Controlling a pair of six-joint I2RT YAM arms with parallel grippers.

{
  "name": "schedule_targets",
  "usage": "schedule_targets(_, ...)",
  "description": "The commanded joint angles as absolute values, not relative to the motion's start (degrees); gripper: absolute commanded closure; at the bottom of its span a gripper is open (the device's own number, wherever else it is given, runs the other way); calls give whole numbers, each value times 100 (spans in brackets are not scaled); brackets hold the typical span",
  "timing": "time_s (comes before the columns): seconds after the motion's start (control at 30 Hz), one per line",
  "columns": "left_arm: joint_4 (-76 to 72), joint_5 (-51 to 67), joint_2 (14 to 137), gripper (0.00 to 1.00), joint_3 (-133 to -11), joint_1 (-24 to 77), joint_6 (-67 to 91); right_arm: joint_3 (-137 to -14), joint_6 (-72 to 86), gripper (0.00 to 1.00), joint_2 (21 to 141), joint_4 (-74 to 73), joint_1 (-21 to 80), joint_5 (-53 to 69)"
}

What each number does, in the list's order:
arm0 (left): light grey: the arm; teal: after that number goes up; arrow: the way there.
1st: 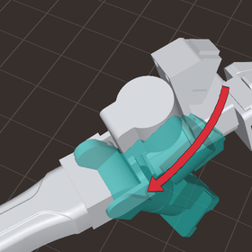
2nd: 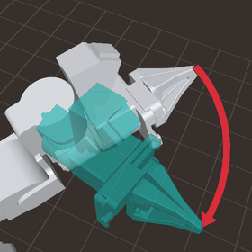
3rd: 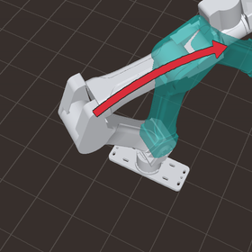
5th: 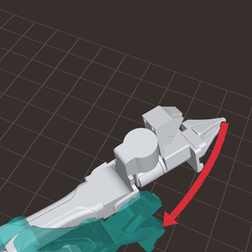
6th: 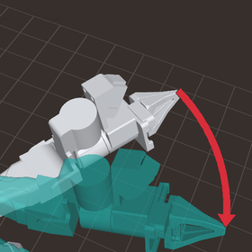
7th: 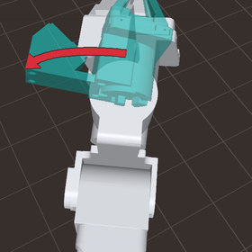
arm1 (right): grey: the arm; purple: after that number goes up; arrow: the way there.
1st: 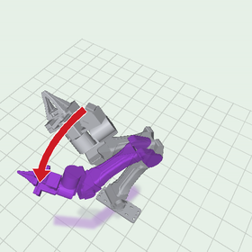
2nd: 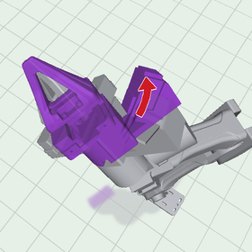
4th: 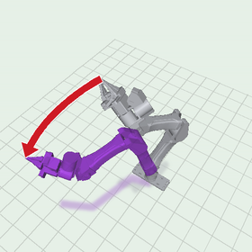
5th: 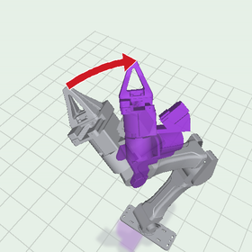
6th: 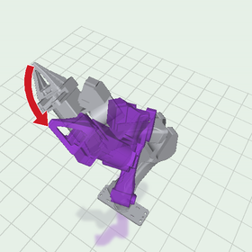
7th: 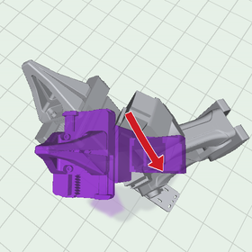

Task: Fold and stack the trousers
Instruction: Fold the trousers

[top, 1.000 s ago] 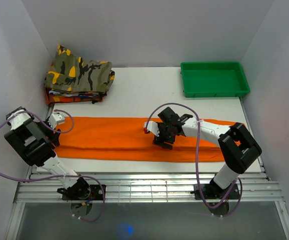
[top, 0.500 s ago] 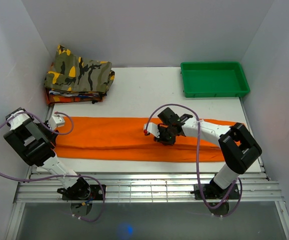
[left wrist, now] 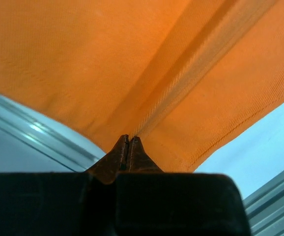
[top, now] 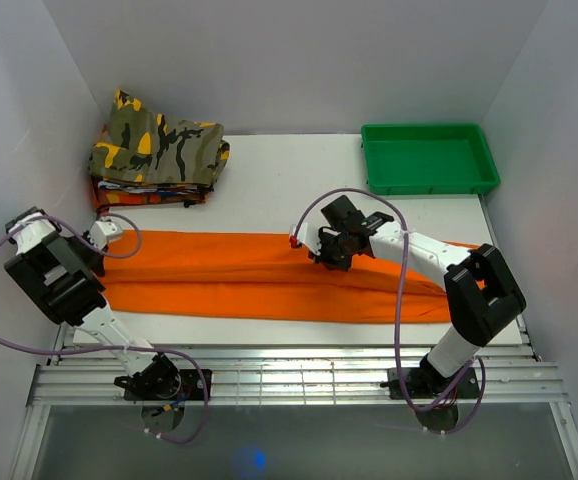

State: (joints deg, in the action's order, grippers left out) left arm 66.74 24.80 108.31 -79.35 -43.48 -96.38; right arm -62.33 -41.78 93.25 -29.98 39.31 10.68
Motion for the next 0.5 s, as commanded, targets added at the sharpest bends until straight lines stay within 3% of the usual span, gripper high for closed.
schedule_targets(0.0, 6513, 3127, 10731, 100, -8700, -4386, -9247, -6591, -4131, 92, 9141, -3138, 3709, 1028)
schedule_targets(0.3, 6347, 3858, 11004, 100, -10150, -4377, -8148, -6829, -4219, 92, 8877, -3269, 3349, 1099)
schedule_targets(0.47, 5776, 3990, 10960, 100, -10327, -4351, -7621, -6899, -4210, 92, 8745, -3278, 3226, 1072)
